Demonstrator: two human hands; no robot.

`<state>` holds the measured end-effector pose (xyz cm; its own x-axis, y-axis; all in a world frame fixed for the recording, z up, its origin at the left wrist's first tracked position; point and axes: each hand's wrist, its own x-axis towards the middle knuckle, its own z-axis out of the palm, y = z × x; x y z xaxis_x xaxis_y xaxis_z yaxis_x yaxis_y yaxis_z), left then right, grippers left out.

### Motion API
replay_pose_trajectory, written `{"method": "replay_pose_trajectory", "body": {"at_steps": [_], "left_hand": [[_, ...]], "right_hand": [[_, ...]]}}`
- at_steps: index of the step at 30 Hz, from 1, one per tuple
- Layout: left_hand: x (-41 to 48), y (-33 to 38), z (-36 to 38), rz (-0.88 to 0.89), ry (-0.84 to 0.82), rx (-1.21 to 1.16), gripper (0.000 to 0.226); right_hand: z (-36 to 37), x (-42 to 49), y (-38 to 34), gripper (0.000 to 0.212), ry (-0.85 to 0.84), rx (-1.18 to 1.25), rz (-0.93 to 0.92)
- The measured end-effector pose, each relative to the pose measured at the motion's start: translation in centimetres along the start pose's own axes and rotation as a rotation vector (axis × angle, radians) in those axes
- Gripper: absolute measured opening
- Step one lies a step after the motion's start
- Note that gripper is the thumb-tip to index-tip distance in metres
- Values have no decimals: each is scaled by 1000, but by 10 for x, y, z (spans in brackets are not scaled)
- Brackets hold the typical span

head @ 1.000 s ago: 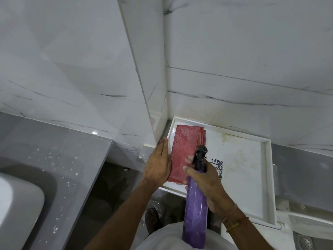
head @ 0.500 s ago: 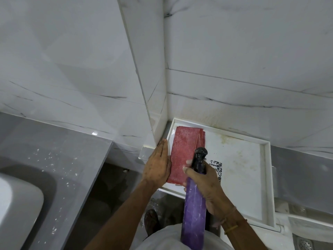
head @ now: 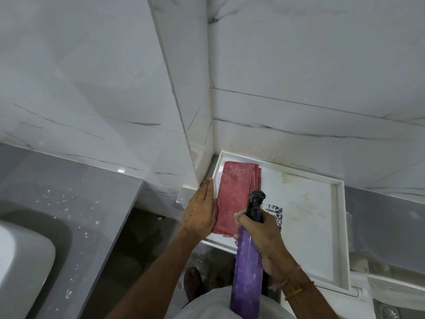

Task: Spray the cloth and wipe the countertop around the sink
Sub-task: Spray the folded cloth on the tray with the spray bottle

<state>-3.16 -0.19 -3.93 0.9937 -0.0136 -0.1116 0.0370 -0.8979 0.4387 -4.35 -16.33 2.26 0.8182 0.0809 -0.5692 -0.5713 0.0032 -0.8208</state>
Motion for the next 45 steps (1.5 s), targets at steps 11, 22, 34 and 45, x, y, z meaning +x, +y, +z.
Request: {"method": "replay_pose_trajectory", "body": {"at_steps": [11,22,34,45], "left_hand": [[-1,0,-2,-2,-30,8,60],[-1,1,-2,-8,-31,9,61],[-1,-1,2,-9,2,-7,59],[0,-3,4,-8,13,-5,60]], "right_hand": [[0,-12,8,47,-52,-63,-41],[-4,-13,10,42,-23,17,-67],[-11,-10,6,31,-41,19,-6],[-11,-9,-1,32,-71,46,-1]]}}
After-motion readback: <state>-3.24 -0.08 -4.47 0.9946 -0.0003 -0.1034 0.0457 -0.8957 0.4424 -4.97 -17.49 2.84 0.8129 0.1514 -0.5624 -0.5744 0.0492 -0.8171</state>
